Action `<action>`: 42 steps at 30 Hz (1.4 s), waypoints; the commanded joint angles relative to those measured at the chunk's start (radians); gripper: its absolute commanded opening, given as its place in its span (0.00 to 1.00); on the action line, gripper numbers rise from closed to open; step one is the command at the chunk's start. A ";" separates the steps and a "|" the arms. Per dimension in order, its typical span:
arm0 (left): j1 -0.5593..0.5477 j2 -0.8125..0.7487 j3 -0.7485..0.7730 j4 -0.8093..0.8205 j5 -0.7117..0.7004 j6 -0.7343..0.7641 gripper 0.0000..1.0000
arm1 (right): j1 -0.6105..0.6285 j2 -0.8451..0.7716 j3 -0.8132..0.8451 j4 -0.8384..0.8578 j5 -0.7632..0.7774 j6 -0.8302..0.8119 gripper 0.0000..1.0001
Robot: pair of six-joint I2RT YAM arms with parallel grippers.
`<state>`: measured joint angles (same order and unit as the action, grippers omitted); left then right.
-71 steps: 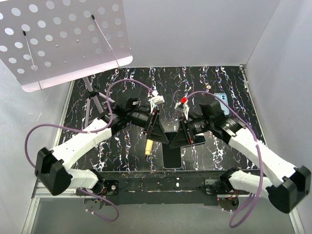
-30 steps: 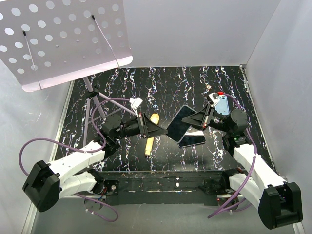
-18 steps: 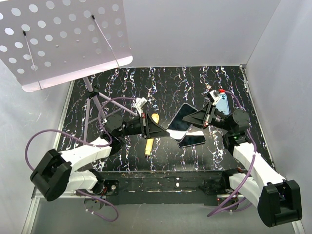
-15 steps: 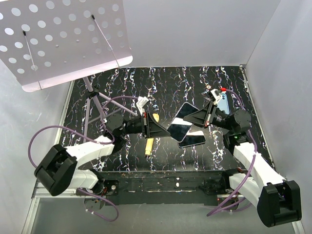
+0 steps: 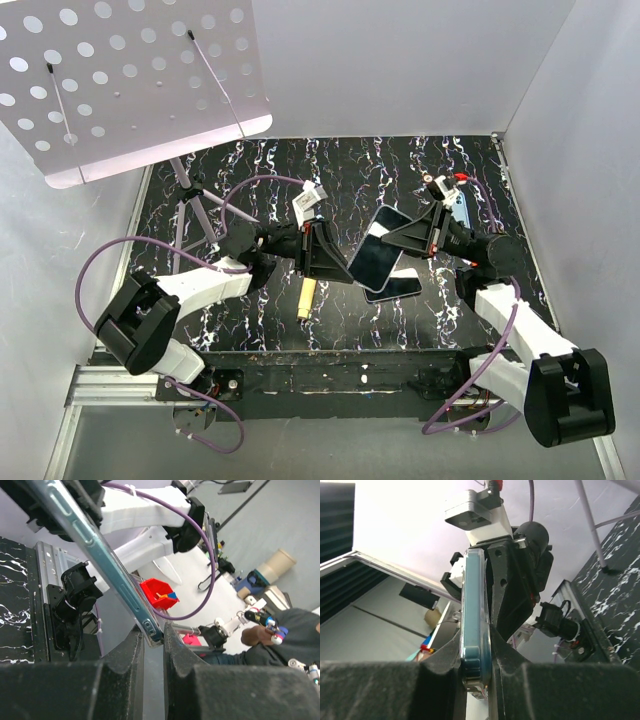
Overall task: Take the phone out of the phone case
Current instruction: Remove the phone case from the phone.
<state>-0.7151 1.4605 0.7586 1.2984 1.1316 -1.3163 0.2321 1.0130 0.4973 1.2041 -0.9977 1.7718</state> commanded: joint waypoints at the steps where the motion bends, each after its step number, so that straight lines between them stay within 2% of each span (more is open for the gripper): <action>1: -0.027 -0.006 0.074 0.243 0.072 0.104 0.00 | 0.065 0.054 0.015 0.270 0.048 0.273 0.01; 5: -0.027 -0.040 0.074 0.217 0.088 0.202 0.00 | 0.087 0.107 0.010 0.374 0.093 0.357 0.01; 7: -0.027 -0.039 0.080 0.167 0.092 0.262 0.00 | 0.093 0.114 0.017 0.374 0.097 0.370 0.01; 13: -0.026 -0.003 0.108 0.193 0.080 0.313 0.00 | 0.096 0.119 0.020 0.370 0.114 0.388 0.01; 17: -0.021 0.009 0.111 0.151 0.056 0.370 0.00 | 0.096 0.111 0.011 0.367 0.128 0.397 0.01; 19: -0.015 0.005 0.105 0.081 0.031 0.426 0.00 | 0.098 0.111 0.012 0.370 0.131 0.402 0.01; 21: -0.014 -0.028 0.096 -0.084 -0.028 0.530 0.00 | 0.098 0.107 0.012 0.364 0.137 0.400 0.01; 24: -0.014 -0.103 0.128 -0.568 -0.224 0.785 0.00 | 0.102 0.095 0.018 0.367 0.154 0.396 0.01; 26: -0.015 -0.146 0.137 -0.819 -0.399 0.903 0.00 | 0.105 0.082 0.026 0.353 0.163 0.390 0.01; 29: -0.015 -0.199 0.122 -1.028 -0.587 0.976 0.00 | 0.111 0.067 0.037 0.327 0.175 0.377 0.01; 32: -0.017 -0.229 0.099 -1.102 -0.709 0.993 0.00 | 0.122 0.064 0.053 0.302 0.183 0.364 0.01; 37: -0.017 -0.261 0.068 -1.110 -0.816 0.942 0.00 | 0.147 0.064 0.056 0.292 0.212 0.350 0.01; 41: -0.017 -0.258 0.025 -0.903 -0.600 0.794 0.00 | 0.150 -0.011 0.086 0.071 0.183 0.183 0.01; 42: -0.017 -0.252 0.022 -0.868 -0.554 0.754 0.07 | 0.150 -0.033 0.099 0.010 0.174 0.140 0.01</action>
<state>-0.7261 1.2198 0.8028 0.2977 0.4961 -0.4496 0.3817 1.0740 0.5037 1.2339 -0.8005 1.9587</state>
